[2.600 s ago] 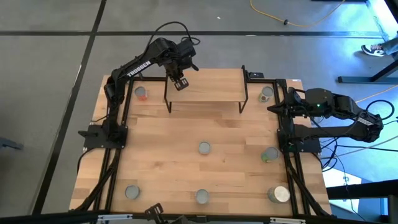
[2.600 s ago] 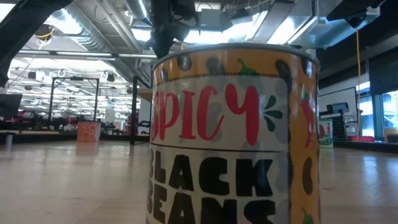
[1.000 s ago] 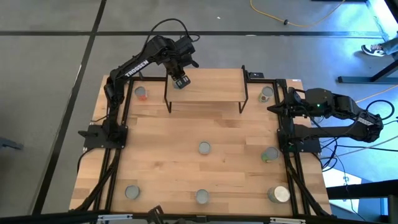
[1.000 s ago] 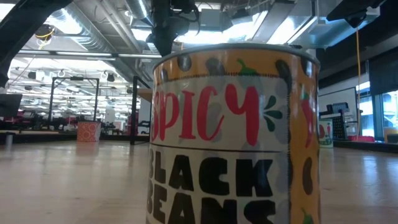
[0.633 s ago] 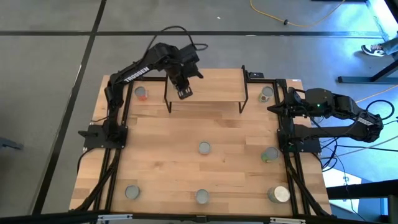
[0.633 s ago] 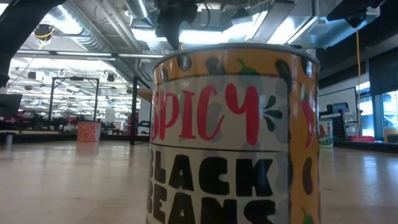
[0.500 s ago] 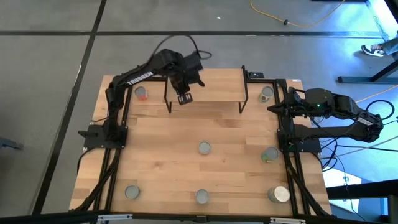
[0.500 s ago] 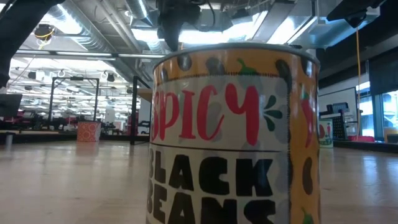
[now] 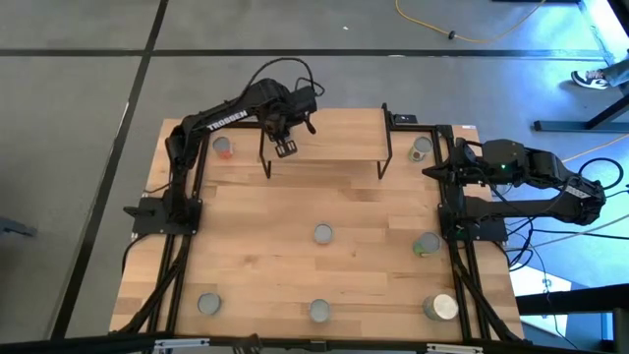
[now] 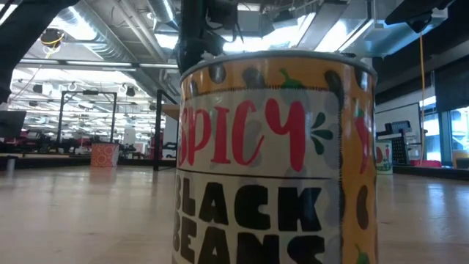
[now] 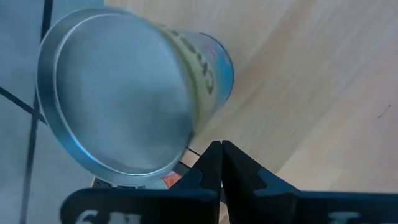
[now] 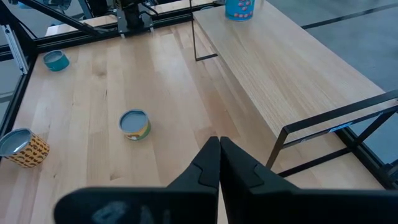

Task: Pick and place cans onto a shelf
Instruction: Put the left canned cherries on the shelf

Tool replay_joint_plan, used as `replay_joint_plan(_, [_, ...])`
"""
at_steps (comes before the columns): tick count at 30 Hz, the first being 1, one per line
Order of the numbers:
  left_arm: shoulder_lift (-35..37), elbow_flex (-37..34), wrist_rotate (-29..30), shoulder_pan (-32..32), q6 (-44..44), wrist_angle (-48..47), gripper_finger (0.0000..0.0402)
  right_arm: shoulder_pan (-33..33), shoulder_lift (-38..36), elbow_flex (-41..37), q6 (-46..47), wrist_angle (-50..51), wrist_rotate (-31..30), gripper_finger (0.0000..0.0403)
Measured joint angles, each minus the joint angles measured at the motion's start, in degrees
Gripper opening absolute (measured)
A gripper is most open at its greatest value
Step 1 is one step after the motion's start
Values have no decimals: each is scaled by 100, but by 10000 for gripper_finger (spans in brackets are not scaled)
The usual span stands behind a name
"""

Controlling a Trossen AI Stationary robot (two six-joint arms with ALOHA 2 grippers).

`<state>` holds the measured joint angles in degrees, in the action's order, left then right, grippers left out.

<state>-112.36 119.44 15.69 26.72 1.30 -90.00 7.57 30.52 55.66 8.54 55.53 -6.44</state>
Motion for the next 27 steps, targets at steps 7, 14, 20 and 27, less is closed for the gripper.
replay_joint_plan(7, [-1, 0, -9, 212, -22, 22, 0, 0, 2, 0, 0, 0, 0, 6])
replay_joint_plan(14, [-1, 0, -14, 407, -31, 479, 0, 0, 1, 0, 1, 0, 0, 6])
replay_joint_plan(20, [0, 0, -12, 537, -35, 484, 0, 0, 1, 0, 17, 0, 0, 6])
replay_joint_plan(27, [-2, 0, -9, 677, -31, 679, 0, 0, 1, 0, 17, 0, 0, 6])
